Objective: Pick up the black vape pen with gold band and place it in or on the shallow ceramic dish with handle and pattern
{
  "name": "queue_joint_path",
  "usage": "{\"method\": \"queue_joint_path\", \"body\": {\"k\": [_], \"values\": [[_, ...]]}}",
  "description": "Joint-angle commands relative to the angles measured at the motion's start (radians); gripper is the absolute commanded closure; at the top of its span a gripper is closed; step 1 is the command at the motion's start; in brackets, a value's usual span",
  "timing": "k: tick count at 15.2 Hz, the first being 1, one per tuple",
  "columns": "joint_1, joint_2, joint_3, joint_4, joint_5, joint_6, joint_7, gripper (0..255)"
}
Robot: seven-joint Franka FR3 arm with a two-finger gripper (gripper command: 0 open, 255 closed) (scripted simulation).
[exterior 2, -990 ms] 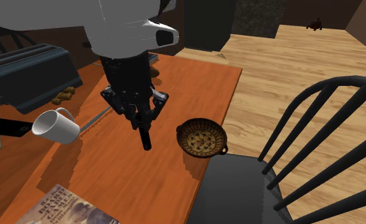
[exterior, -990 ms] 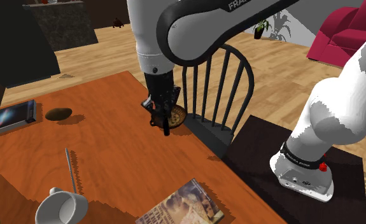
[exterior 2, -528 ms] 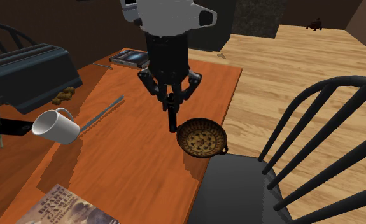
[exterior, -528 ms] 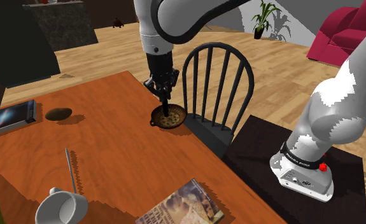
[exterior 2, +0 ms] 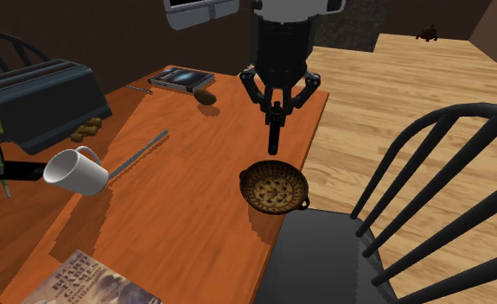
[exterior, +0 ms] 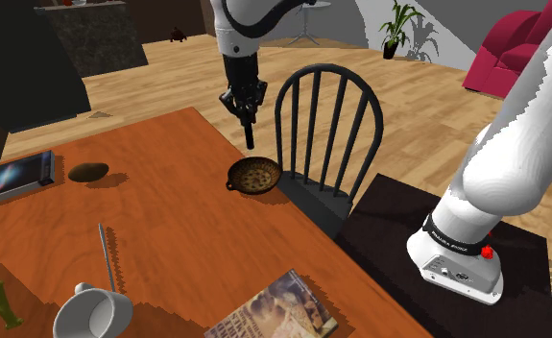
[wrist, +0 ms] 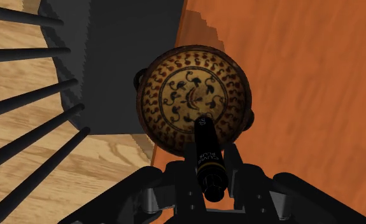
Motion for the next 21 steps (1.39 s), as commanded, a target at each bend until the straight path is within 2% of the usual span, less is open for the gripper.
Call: {"method": "queue_joint_path", "body": {"k": [1,19,21], "values": [[-0.006,0.011,-0.006,0.002,-0.004,0.009,-0.012,255],[-0.002,0.093,-0.005,-0.159,-0.034,0.248,0.010,255],[-0.002,0.093,-0.005,-0.159,-0.034,0.248,0.010,255]]}}
